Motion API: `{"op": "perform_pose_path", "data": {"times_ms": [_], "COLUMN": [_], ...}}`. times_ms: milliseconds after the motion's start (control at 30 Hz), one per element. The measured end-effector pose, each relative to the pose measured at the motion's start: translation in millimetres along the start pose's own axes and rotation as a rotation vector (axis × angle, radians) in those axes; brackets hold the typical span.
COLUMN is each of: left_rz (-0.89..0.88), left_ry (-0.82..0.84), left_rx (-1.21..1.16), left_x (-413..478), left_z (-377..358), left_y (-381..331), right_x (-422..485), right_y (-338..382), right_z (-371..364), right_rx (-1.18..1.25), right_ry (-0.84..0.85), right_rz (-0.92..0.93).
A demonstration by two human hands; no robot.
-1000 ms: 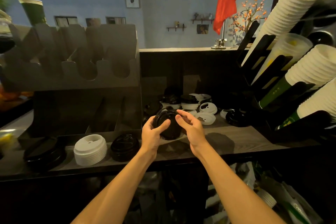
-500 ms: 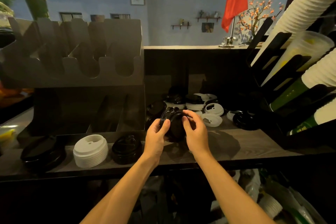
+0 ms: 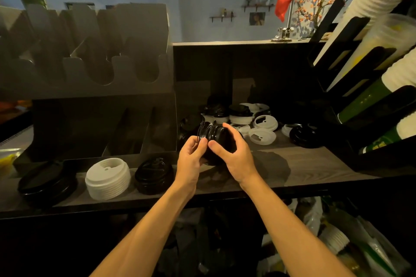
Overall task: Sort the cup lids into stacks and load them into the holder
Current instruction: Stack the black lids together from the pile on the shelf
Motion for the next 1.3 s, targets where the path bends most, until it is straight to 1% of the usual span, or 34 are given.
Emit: {"op": "perform_pose_path", "data": {"times_ms": [133, 300, 500, 633, 767, 900, 967, 1100, 1200, 1300], "left_rz": [-0.022, -0.022, -0.022, -0.050, -0.072, -0.067, -0.048, 0.016, 0.020, -0.018], "left_ry": [-0.037, -0.066, -0.055, -0.092, -0.156, -0.155, -0.157, -0.165, -0.194, -0.221], "left_rx": [0.004, 0.012, -0.024, 0.061, 0.110, 0.110, 0.087, 0.041, 0.027, 0.019], "left_x": [-1, -1, -5, -5, -4, -3, -3, -3, -4, -4], "left_z": [0, 0, -1, -2, -1, 0, 0, 0, 1, 1], "left_y": [1, 1, -3, -2, 1, 1, 2, 1, 0, -1], "right_x": [1, 1, 0, -2, -3, -3, -4, -4, -4, -3], "right_y": [-1, 2, 2, 3, 7, 6, 8, 8, 10, 9], "right_z": [0, -1, -1, -1, -2, 0, 1, -2, -3, -2], "right_rx": [0.194, 0.239, 0.212, 0.209, 0.177, 0.208, 0.229, 0.258, 0.315, 0.322], "right_ry": [-0.058, -0.051, -0.018, 0.005, -0.021, -0.047, -0.079, -0.069, -0.148, -0.206], "right_rz": [-0.081, -0.117, -0.128, -0.100, -0.087, -0.127, -0.170, -0.275, -0.276, -0.263]}}
Point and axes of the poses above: each hand's wrist, its own x-axis towards the middle knuckle, its own z-axis out of the back of the hand, y = z × x, the point moved 1 cm from there along x, towards the middle knuckle, and after that the axes turned 5 degrees about z, right-handed, at the moved point
